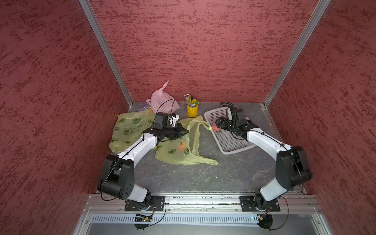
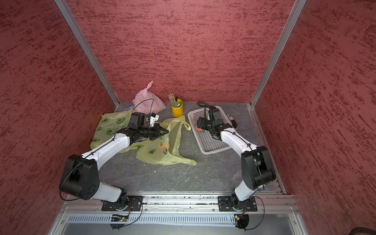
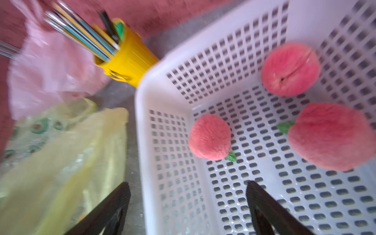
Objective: Place the peach into a plastic bag & tie a knot
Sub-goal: Pick up the peach from the basket.
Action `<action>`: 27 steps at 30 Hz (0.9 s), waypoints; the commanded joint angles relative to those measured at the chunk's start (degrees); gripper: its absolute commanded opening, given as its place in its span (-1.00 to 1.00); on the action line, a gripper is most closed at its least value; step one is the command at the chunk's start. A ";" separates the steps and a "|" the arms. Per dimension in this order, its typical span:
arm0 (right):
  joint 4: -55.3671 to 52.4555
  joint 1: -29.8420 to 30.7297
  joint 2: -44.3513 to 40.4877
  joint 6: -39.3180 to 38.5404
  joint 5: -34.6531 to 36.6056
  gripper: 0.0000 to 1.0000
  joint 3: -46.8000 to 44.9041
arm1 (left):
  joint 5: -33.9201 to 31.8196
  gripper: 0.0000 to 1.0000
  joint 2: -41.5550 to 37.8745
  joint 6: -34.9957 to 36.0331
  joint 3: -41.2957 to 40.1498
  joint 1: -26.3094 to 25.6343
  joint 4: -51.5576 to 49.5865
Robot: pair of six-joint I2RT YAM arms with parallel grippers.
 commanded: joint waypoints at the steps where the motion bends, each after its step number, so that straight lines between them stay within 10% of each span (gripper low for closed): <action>1: 0.72 -0.26 5.42 -0.45 2.53 0.85 5.10 | -0.14 -1.00 -1.26 1.51 -0.73 -0.09 -0.51; 11: 2.32 -0.42 17.39 0.39 1.32 0.82 12.23 | -0.15 -1.00 -1.17 1.53 -0.66 -1.15 -0.59; 17: 3.74 -0.60 16.16 -0.10 -0.47 0.23 11.33 | -0.43 -1.00 -1.55 1.56 -0.92 -1.33 -0.77; 27: 1.89 -0.77 -13.58 0.29 -4.45 -0.16 -4.35 | -1.19 -1.00 -1.96 1.74 -0.88 -1.32 -1.07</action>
